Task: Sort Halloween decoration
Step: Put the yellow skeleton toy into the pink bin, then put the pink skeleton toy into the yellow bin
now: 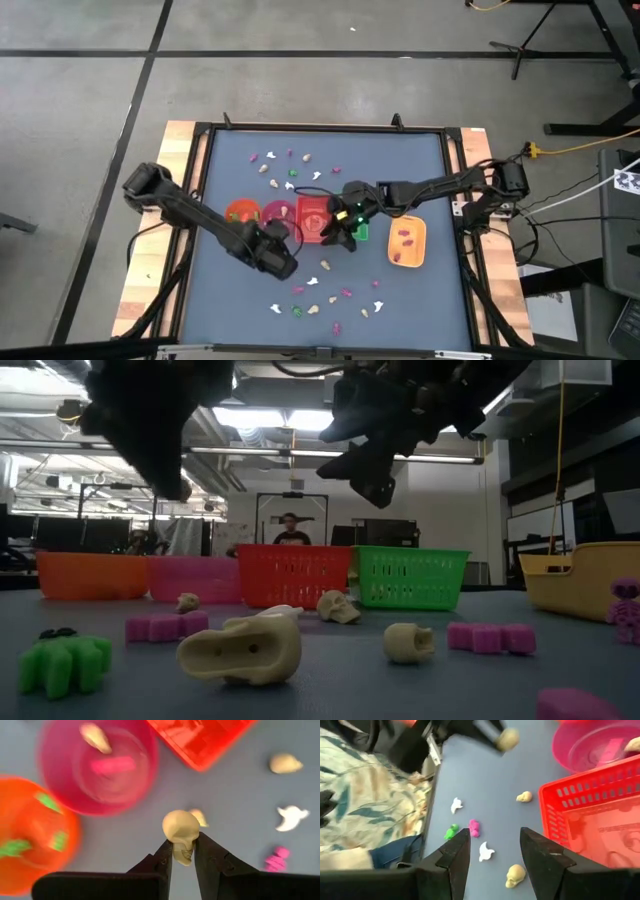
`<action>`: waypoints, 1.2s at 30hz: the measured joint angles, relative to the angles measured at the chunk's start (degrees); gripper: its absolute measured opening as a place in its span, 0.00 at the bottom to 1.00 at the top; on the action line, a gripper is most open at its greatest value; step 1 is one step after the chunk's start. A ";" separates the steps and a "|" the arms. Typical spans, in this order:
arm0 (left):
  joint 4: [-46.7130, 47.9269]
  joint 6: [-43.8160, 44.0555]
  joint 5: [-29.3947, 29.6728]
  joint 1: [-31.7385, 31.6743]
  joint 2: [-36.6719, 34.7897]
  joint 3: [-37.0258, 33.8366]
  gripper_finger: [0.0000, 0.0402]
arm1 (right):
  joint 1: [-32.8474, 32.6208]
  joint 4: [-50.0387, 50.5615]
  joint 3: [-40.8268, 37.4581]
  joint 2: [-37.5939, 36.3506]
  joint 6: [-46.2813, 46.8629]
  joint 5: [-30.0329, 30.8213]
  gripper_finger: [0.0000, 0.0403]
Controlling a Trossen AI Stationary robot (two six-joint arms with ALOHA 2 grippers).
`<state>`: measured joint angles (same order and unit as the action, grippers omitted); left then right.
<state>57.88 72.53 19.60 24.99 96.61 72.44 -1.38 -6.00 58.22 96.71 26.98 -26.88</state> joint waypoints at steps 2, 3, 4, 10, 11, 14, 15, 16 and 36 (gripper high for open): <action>2.23 -3.06 1.15 -1.64 -1.33 0.01 0.11 | 0.76 -0.02 0.01 -0.02 0.02 -1.24 0.43; 3.15 -4.66 1.68 -2.48 -1.89 0.01 0.11 | 0.94 -0.04 0.02 -0.02 0.02 -1.28 0.43; 4.05 -6.32 2.34 -3.23 -2.24 0.02 0.11 | 1.26 -0.02 0.00 -0.02 0.03 -1.24 0.43; 5.04 -19.83 4.95 -8.57 -1.89 0.02 0.11 | 1.82 0.07 0.00 -0.07 0.07 -1.00 0.43; 4.87 -21.47 5.17 -9.43 -1.64 0.02 0.11 | 1.82 0.07 0.00 -0.07 0.08 -0.96 0.43; 4.87 -26.54 5.11 -12.16 -1.11 0.02 0.11 | 1.82 0.10 0.00 -0.07 0.12 -0.80 0.43; 4.89 -28.32 4.93 -12.92 -1.11 0.02 0.11 | 1.82 0.11 0.00 -0.07 0.13 -0.78 0.43; 4.90 -30.21 4.62 -13.57 -1.11 0.02 0.11 | 1.82 0.11 0.02 -0.09 0.13 -0.78 0.43; 4.37 -36.95 1.13 -17.86 -1.11 0.02 0.35 | 2.41 0.57 0.00 -0.66 -0.92 0.31 0.43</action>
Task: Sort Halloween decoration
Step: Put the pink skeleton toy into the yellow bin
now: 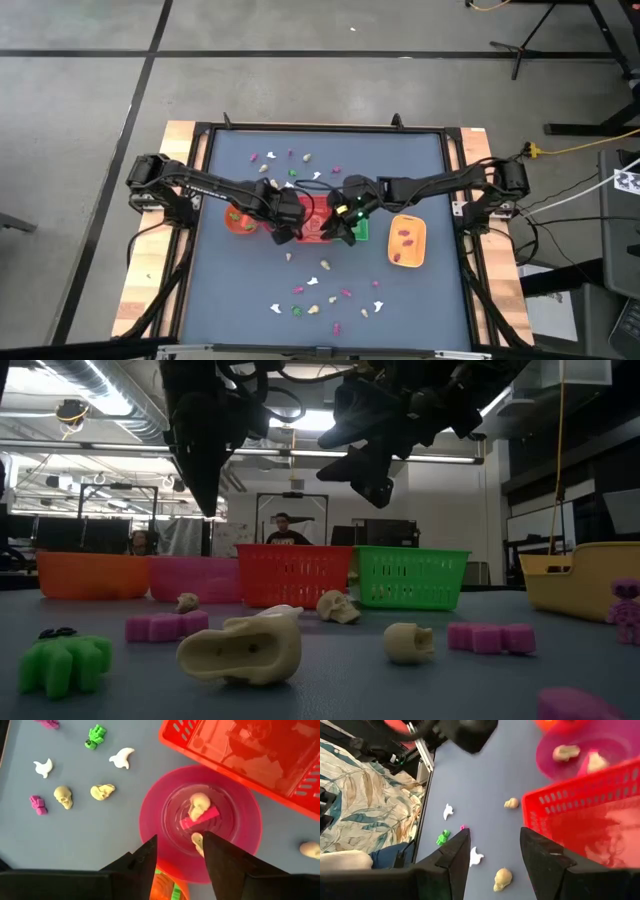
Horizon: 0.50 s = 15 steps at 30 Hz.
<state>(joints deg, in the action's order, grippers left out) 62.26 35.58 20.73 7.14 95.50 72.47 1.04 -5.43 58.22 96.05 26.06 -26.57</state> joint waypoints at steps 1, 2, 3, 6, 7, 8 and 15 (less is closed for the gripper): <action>-0.46 0.01 0.62 0.00 0.00 0.00 0.35 | 0.21 -0.40 0.02 -0.19 -0.52 0.02 0.43; -0.95 -0.23 1.01 0.00 0.00 0.00 0.35 | 0.71 -0.55 0.06 -0.48 -0.76 -0.02 0.43; -1.33 -0.56 1.09 -0.05 0.00 0.00 0.35 | 1.29 -0.03 0.04 -0.93 -0.83 0.00 0.43; -2.59 -3.78 -0.31 -0.88 0.00 0.00 0.36 | 3.31 -0.30 0.02 -2.31 -0.87 0.00 0.43; -2.69 -4.87 -0.55 -1.33 0.00 0.00 0.36 | 4.15 -0.22 0.02 -2.93 -0.85 0.00 0.43; -3.03 -5.91 -0.59 -1.79 0.00 0.00 0.36 | 4.98 -0.26 0.02 -3.42 -0.88 -0.02 0.43; -8.06 -15.79 -1.71 -5.89 0.00 0.00 0.35 | 11.70 -0.69 0.02 -4.68 -6.72 0.02 0.43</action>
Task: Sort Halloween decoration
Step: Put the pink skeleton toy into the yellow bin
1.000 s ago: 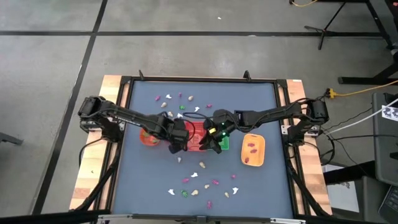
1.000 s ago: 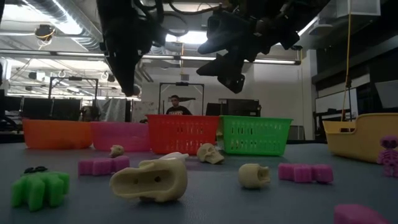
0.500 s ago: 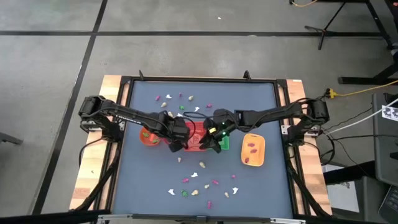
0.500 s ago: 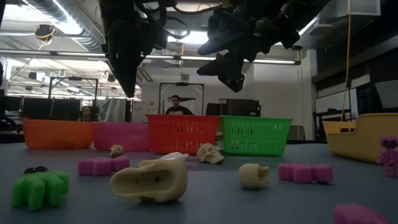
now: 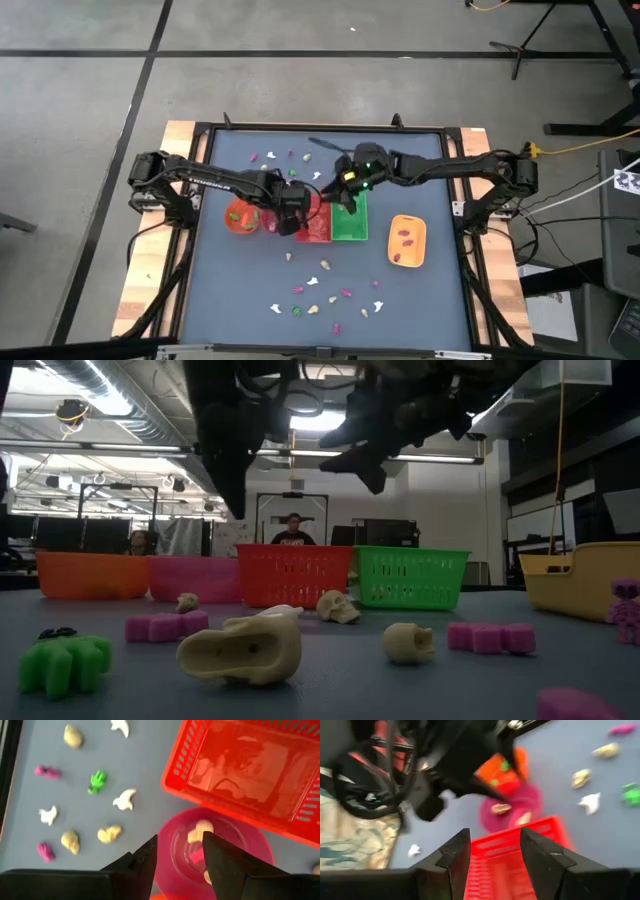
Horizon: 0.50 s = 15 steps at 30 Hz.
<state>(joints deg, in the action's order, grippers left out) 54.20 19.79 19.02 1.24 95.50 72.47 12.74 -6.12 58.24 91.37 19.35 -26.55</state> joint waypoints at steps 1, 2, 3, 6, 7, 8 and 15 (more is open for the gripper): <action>-1.17 -1.84 -1.15 -0.74 0.00 -0.03 0.34 | 1.05 0.06 0.00 0.00 -1.42 0.12 0.43; -3.13 -3.65 -2.44 -1.49 0.00 -0.30 0.34 | 2.09 0.23 0.00 0.00 -2.79 0.99 0.43; -5.61 -5.62 -4.12 -2.28 0.00 -0.82 0.33 | 2.98 0.25 0.00 0.00 -4.14 2.10 0.43; -13.18 -11.34 -10.08 -5.10 0.00 -3.70 0.32 | 5.45 0.23 0.00 0.00 -8.33 7.23 0.43; -15.41 -12.83 -12.15 -6.19 0.00 -4.70 0.32 | 6.20 0.22 0.00 0.00 -9.70 9.09 0.43; -17.43 -14.09 -13.91 -7.37 0.00 -5.71 0.31 | 6.96 0.22 0.00 0.00 -11.08 10.73 0.43; -23.45 -18.22 -18.41 -14.51 0.02 -9.31 0.30 | 12.09 0.62 0.00 0.53 -18.22 20.54 0.43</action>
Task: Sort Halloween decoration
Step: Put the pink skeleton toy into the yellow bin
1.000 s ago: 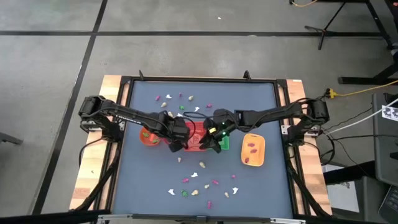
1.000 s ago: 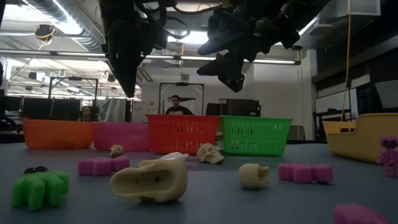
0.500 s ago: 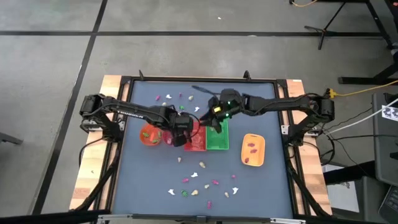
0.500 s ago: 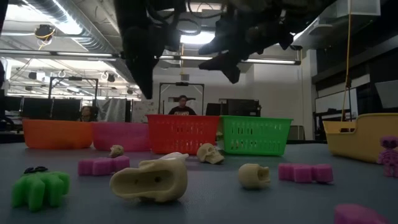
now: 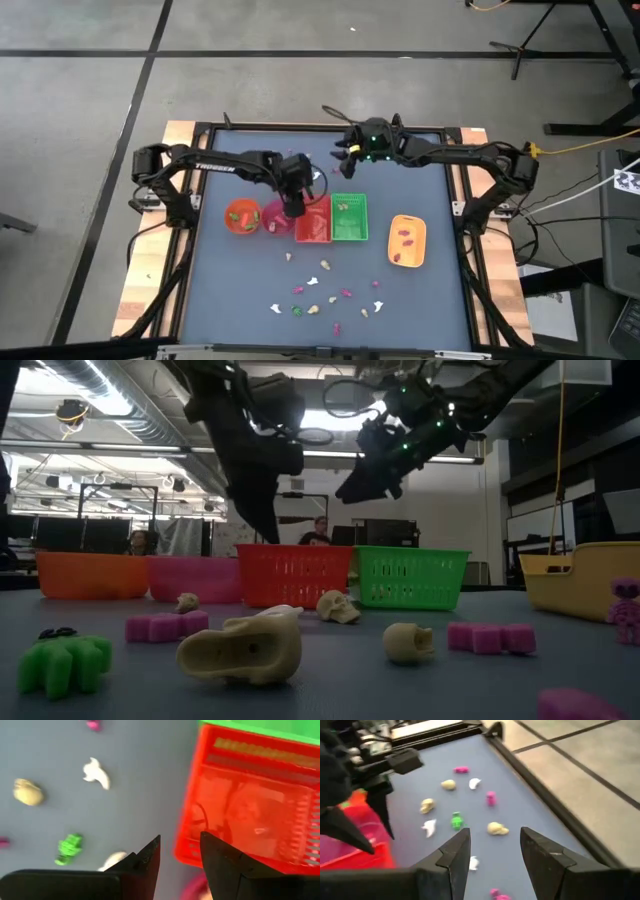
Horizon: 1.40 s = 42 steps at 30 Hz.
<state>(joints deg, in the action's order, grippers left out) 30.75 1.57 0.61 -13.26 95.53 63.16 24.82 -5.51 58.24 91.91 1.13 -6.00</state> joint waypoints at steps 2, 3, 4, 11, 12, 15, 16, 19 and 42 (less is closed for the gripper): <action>-1.24 -0.87 -0.06 -1.35 0.00 0.00 0.30 | 1.36 -0.38 0.03 0.68 -0.15 -0.17 0.43; -2.21 -1.25 -0.14 -1.94 0.00 0.00 0.30 | 2.07 -0.05 0.04 1.11 -0.15 -0.68 0.43; -3.36 -1.81 -0.18 -2.56 0.00 0.00 0.30 | 2.64 0.20 0.02 1.81 -0.15 -1.13 0.43; -8.34 -3.64 -1.80 -5.65 0.00 0.00 0.30 | 4.12 3.63 -0.03 7.51 -0.39 -2.12 0.43; -8.43 -3.65 -1.80 -5.95 0.00 0.00 0.30 | 4.12 4.08 -0.04 8.19 -1.29 -2.13 0.43; -8.58 -3.66 -1.81 -6.45 0.00 0.00 0.30 | 3.96 4.50 -0.04 9.81 -5.28 -2.20 0.43; -8.57 -3.66 -1.80 -6.59 0.00 0.00 0.30 | 3.67 4.36 -0.04 10.30 -6.29 -2.62 0.43; -8.58 -3.66 -1.80 -6.62 0.00 0.00 0.30 | 3.58 4.28 -0.04 11.38 -10.27 -2.81 0.43; -8.55 -3.56 -1.76 -6.59 0.00 0.00 0.30 | 3.53 2.11 0.02 18.07 -18.16 -5.36 0.43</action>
<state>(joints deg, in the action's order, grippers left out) 22.20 -1.99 -1.15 -19.86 95.53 63.16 28.36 -3.40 58.26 109.97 -17.04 -11.36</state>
